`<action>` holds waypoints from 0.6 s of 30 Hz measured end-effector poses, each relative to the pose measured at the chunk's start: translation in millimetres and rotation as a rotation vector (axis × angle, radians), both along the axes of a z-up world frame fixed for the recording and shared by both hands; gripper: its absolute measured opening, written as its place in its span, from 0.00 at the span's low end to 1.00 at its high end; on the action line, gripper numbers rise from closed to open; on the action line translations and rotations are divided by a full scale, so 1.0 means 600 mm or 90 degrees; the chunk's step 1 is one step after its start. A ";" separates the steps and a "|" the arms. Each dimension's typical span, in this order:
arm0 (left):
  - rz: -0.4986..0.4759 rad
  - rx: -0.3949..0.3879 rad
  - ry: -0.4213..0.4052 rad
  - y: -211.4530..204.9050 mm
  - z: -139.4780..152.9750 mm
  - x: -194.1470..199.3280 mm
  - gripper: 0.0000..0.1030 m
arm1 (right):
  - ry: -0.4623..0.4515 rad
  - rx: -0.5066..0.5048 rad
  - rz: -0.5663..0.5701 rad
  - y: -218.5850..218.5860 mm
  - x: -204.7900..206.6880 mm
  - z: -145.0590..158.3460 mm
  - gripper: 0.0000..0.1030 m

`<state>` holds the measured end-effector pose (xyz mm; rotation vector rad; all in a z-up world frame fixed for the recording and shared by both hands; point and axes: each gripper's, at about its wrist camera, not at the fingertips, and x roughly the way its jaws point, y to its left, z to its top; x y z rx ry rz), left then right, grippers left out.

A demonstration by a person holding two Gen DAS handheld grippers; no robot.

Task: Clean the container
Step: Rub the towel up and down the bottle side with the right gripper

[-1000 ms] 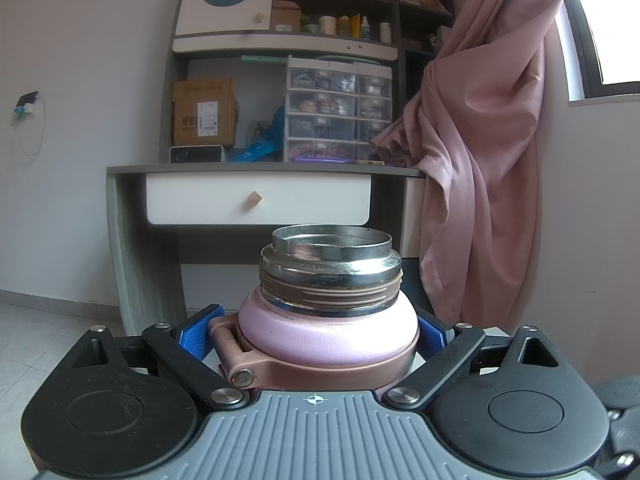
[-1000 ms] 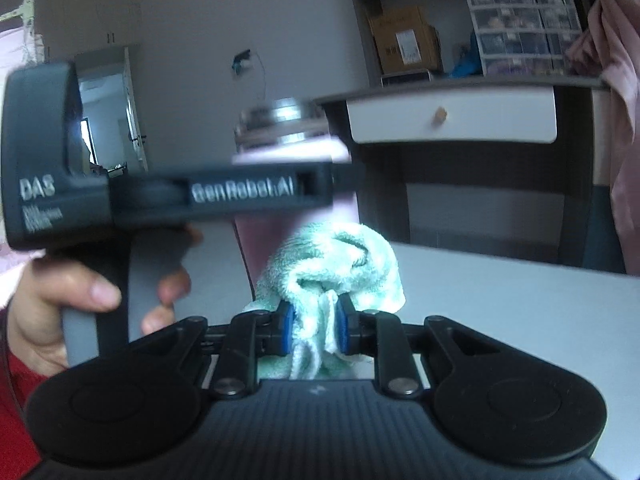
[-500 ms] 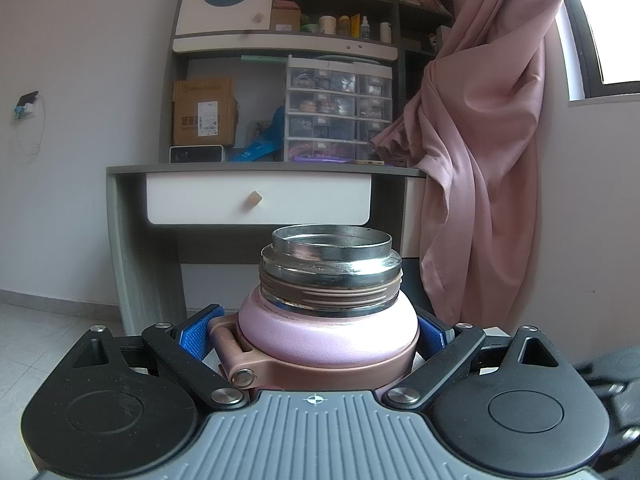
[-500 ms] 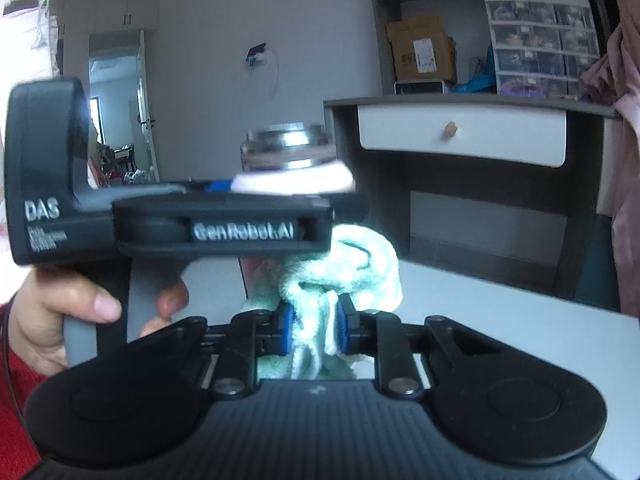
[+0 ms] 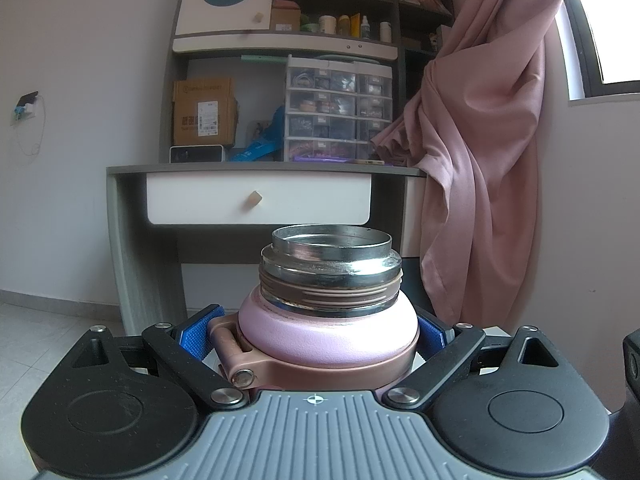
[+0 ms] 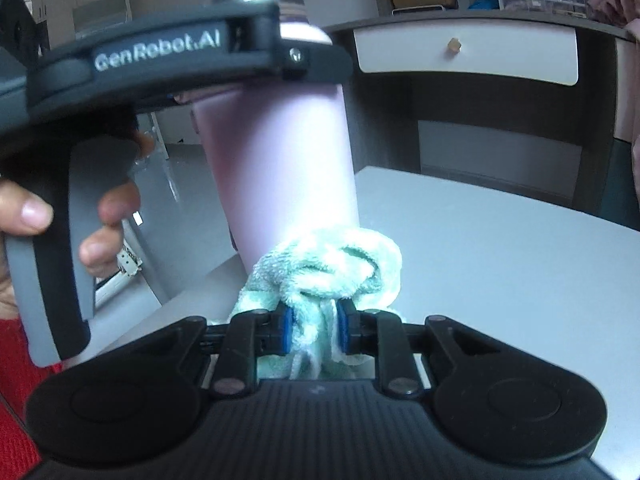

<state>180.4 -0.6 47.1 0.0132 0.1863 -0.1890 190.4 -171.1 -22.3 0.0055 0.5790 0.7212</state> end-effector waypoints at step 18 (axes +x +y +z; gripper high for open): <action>0.000 0.001 0.001 -0.001 0.000 0.001 0.92 | -0.111 0.043 -0.007 -0.030 -0.017 0.070 0.21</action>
